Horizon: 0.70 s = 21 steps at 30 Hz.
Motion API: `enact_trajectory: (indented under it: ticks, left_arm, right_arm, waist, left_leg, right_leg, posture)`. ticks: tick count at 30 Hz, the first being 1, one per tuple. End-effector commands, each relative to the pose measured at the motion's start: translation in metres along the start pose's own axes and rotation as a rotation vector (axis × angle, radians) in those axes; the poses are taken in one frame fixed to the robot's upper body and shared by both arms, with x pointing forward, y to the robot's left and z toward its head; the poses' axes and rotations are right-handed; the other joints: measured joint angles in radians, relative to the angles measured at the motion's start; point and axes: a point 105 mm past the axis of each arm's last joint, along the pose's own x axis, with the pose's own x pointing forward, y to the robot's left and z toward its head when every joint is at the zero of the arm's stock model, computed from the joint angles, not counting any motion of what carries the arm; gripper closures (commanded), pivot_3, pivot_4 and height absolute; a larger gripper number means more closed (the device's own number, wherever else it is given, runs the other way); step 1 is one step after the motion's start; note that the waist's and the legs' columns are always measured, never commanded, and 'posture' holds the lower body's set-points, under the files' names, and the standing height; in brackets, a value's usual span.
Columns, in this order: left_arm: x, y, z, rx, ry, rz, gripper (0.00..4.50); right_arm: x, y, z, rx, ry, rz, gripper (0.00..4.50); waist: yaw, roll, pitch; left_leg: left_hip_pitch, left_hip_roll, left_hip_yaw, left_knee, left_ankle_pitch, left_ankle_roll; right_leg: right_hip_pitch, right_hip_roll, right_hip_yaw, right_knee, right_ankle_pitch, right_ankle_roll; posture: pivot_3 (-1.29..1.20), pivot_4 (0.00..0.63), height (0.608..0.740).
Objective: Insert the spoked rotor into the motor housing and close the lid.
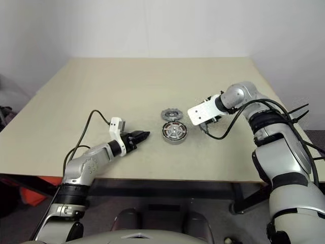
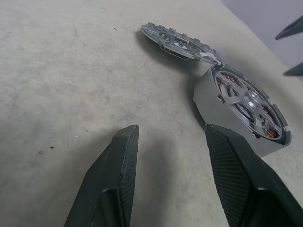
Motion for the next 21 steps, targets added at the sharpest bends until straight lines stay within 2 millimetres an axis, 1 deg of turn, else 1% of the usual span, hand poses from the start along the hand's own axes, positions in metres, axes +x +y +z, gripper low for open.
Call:
enact_trajectory:
  ticks: [1,8,21]
  left_arm:
    - [-0.002,-0.002,0.013,0.04,-0.042,-0.002,2.13]
    - [-0.001,-0.001,0.013,0.048,-0.036,0.002,2.13]
    - [-0.004,0.002,0.011,0.045,-0.042,0.022,2.13]
  right_arm:
    - [-0.008,-0.01,0.006,-0.06,-0.002,-0.012,1.62]
    - [0.001,-0.007,0.017,-0.116,-0.041,0.022,1.62]
    - [0.021,0.0,0.034,-0.159,-0.103,0.06,1.62]
  waist:
    - [0.0,0.0,0.0]
    - [-0.006,0.0,0.0]
    - [-0.014,0.0,0.0]
  left_leg:
    - [0.0,0.0,0.0,0.0,0.0,0.0]
    - [-0.001,0.0,0.0,0.001,0.0,0.0]
    - [-0.001,0.0,0.0,0.001,0.0,0.001]
  right_leg:
    - [0.0,0.0,0.0,0.0,0.0,0.0]
    - [0.0,0.0,0.0,0.0,0.0,-0.001]
    - [0.0,0.0,0.0,0.001,0.001,-0.002]
  posture:
    - [0.0,0.0,0.74]
    - [0.0,0.0,0.74]
    - [0.0,0.0,0.74]
